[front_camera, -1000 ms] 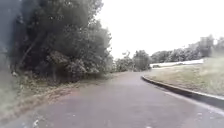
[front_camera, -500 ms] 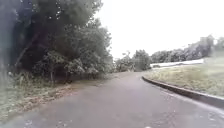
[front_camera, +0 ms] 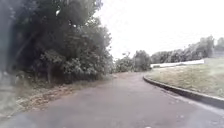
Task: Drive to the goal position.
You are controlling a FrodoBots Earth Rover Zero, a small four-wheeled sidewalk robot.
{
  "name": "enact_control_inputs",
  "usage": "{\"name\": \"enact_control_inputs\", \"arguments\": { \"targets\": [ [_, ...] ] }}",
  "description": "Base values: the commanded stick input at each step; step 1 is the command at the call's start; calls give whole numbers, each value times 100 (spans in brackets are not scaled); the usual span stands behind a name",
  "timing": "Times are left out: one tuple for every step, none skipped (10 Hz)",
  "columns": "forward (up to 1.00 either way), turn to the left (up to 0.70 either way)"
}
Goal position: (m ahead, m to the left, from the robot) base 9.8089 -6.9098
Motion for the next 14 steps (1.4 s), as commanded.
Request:
{"name": "enact_control_inputs", "arguments": {
  "targets": [
    [45, 0],
    [45, 0],
    [45, 0],
    [45, 0],
    [45, 0],
    [45, 0],
    [45, 0],
    [45, 0],
    [45, 0],
    [45, 0],
    [45, 0],
    [45, 0],
    [45, 0],
    [45, 0]
  ]
}}
